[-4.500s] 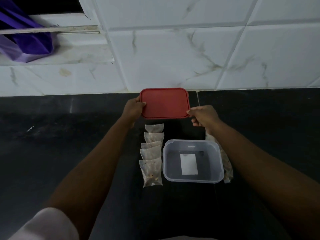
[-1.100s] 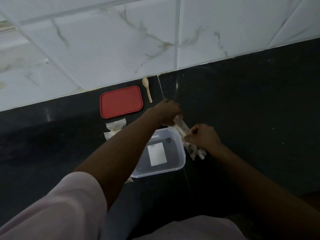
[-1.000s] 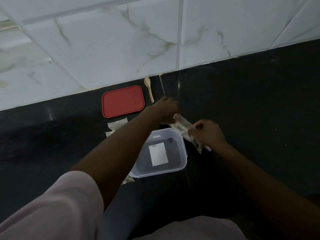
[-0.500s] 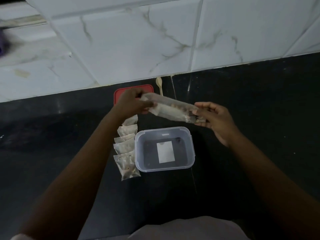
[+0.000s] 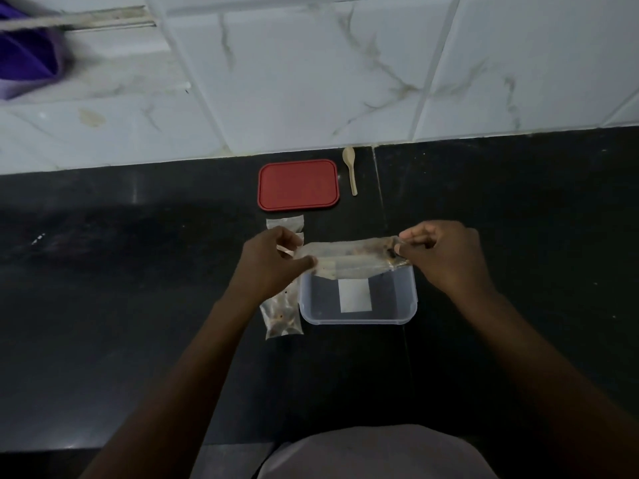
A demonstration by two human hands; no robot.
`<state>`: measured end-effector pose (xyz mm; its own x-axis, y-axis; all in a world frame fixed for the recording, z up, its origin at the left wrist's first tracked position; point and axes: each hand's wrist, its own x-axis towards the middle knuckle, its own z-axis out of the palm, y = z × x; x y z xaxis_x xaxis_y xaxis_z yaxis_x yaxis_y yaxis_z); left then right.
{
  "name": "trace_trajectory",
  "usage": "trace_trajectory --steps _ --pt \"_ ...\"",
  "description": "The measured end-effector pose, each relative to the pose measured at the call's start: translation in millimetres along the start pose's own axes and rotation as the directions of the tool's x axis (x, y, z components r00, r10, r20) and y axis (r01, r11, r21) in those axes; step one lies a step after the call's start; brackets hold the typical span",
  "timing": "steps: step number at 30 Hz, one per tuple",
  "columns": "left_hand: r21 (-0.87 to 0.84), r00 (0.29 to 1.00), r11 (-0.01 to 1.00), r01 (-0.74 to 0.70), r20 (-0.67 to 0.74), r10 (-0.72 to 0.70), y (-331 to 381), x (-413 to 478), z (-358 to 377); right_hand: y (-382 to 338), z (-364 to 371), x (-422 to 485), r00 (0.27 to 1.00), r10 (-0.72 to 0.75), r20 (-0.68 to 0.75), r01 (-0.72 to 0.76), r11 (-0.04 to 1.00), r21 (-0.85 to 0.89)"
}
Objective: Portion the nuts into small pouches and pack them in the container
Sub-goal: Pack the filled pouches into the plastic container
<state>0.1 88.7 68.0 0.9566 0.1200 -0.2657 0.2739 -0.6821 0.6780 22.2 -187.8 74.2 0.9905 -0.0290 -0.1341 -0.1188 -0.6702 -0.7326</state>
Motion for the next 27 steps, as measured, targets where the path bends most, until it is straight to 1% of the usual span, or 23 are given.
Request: trace_trajectory --steps 2,4,6,9,11,13,14,16,18,20,22,25,27 --pt "0.014 0.999 0.999 -0.041 -0.016 0.042 3 -4 4 -1 3 -2 1.000 -0.003 -0.004 0.003 0.998 -0.068" --pt "0.057 0.992 0.991 -0.123 -0.017 0.124 8 -8 12 -2 8 -4 1.000 -0.007 0.001 0.007 0.992 -0.123" --pt "0.158 0.980 0.968 -0.192 -0.023 0.198 14 -9 20 -2 13 -5 0.999 -0.036 -0.001 0.036 0.987 -0.158" --pt "0.345 0.965 0.907 -0.241 -0.018 0.263 20 -7 31 -4 19 -5 0.999 -0.036 0.027 0.042 0.975 -0.220" --pt "0.497 0.945 0.818 -0.290 0.015 0.326 20 -3 39 -6 24 -3 0.998 -0.042 0.055 0.057 0.949 -0.309" --pt "0.654 0.928 0.683 -0.325 0.082 0.363 18 1 46 -11 30 -1 0.994 -0.059 0.091 0.091 0.910 -0.404" --pt "0.706 0.926 0.628 -0.327 0.106 0.363 16 4 49 -15 33 0 0.990 -0.058 0.128 0.110 0.887 -0.448" --pt "0.769 0.926 0.557 -0.313 0.117 0.358 14 7 54 -23 40 2 0.976 -0.031 0.214 0.148 0.816 -0.558" --pt "0.806 0.936 0.515 -0.291 0.129 0.328 15 7 57 -29 45 2 0.963 -0.014 0.270 0.191 0.742 -0.642" --pt "0.821 0.944 0.493 -0.288 0.156 0.290 15 5 59 -32 50 1 0.942 0.018 0.334 0.228 0.696 -0.681" --pt "0.818 0.949 0.497 -0.290 0.177 0.262 16 5 62 -34 55 -1 0.923 0.038 0.384 0.263 0.667 -0.698" --pt "0.780 0.953 0.554 -0.290 0.180 0.245 14 9 63 -34 57 0 0.916 0.059 0.396 0.257 0.673 -0.694" --pt "0.755 0.951 0.585 -0.297 0.180 0.251 14 12 62 -34 55 -3 0.924 0.040 0.381 0.251 0.689 -0.680"
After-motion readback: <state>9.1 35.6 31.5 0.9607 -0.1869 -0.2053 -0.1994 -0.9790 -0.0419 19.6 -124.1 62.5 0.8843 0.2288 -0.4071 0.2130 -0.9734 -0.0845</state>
